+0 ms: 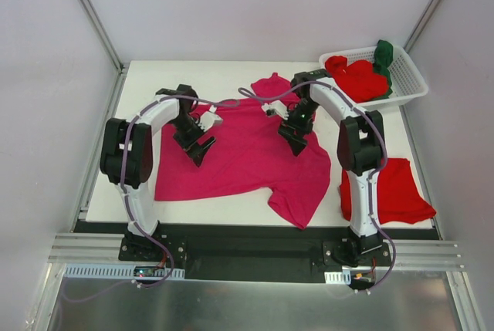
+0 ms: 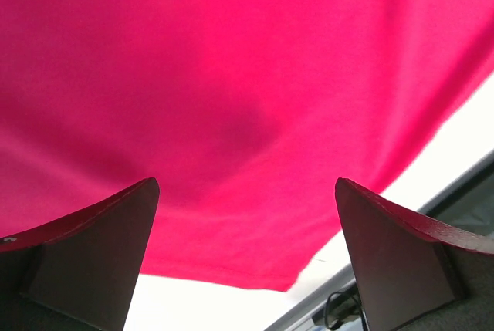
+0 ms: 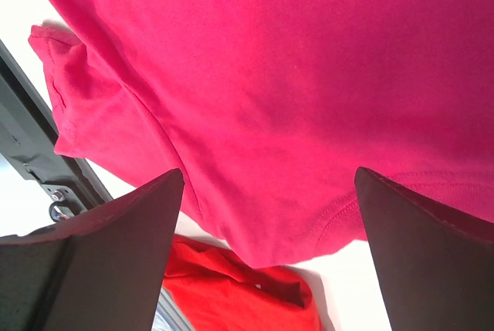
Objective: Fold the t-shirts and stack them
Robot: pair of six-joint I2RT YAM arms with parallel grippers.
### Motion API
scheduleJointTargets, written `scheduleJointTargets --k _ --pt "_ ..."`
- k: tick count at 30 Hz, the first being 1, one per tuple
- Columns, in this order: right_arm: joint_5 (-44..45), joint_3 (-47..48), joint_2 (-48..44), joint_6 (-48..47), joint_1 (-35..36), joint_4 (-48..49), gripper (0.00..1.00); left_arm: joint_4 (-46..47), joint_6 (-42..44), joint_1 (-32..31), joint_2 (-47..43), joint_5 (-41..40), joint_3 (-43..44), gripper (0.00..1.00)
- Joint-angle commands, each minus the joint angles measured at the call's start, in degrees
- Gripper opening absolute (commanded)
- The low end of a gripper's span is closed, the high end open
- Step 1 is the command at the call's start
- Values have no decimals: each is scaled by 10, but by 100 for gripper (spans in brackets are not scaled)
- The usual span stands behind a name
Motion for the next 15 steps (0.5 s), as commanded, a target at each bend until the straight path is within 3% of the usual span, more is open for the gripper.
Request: scheduleJointTargets --k 1,15 --pt "8 13 -52 -21 -2 -112 96 40 -13 23 15 -39 9 99" --pt "59 5 -64 39 0 -32 96 105 32 51 100 -130 178 99"
